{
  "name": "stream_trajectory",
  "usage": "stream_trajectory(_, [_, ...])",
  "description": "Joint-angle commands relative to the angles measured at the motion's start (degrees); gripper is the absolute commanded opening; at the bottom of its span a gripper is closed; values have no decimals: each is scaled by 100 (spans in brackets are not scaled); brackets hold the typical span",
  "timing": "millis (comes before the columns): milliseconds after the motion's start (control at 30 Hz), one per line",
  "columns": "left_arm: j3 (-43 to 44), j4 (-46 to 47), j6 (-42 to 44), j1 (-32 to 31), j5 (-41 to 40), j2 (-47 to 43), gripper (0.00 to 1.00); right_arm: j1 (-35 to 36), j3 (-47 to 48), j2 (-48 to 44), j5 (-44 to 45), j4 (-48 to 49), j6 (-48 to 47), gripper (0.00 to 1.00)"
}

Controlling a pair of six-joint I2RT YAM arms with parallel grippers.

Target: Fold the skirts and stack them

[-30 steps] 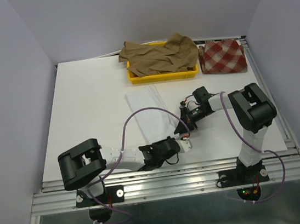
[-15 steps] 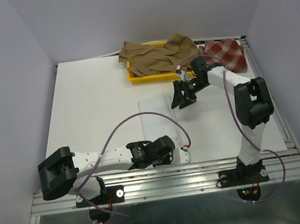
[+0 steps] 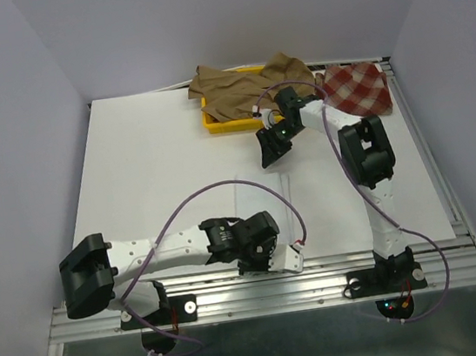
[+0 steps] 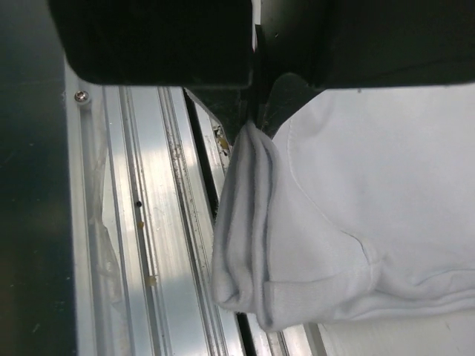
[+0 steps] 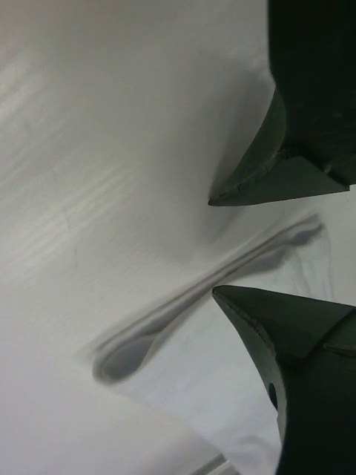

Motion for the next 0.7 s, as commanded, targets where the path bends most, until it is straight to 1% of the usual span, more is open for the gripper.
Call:
stream_trajectory(0, [567, -488, 187, 74, 591, -208, 0, 252, -158, -22, 336, 106, -506, 51])
stream_trajectory(33, [629, -540, 205, 74, 669, -191, 0, 253, -263, -14, 354, 141, -568, 49])
stream_trajectory(67, [751, -576, 196, 83, 688, -182, 0, 305, -429, -5, 337, 124, -612, 43])
stream_trajectory(133, [901, -751, 249, 144, 819, -77, 0, 358, -606, -22, 170, 72, -735, 38])
stream_trajectory(167, [1093, -856, 353, 179, 863, -24, 0, 419, -694, -48, 100, 63, -762, 33])
stream_trajectory(233, [1314, -1173, 459, 372, 951, 99, 0, 490, -975, -145, -93, 54, -832, 27])
stream_trajectory(267, [1550, -1295, 634, 495, 1108, 213, 0, 560, -1063, -180, -164, 62, -841, 22])
stream_trajectory(300, [1683, -1558, 775, 618, 1231, 275, 0, 561, -1229, -224, -286, 54, -867, 19])
stream_trajectory(333, [1797, -1656, 881, 915, 1337, 336, 0, 630, -1300, -250, -339, 62, -876, 17])
stream_trajectory(367, [2007, -1840, 995, 1057, 1443, 459, 0, 631, -1362, -268, -410, 62, -885, 14])
stream_trajectory(433, [2219, -1999, 1355, 1399, 1426, 713, 0, 692, -1546, -329, -672, 62, -868, 13])
stream_trajectory(500, [2518, -2201, 1688, 1576, 1409, 881, 1, 745, -1678, -400, -901, 97, -833, 12])
stream_trajectory(667, [3185, -2386, 2181, 2024, 1286, 1469, 4, 798, -1784, -488, -1104, 107, -824, 12])
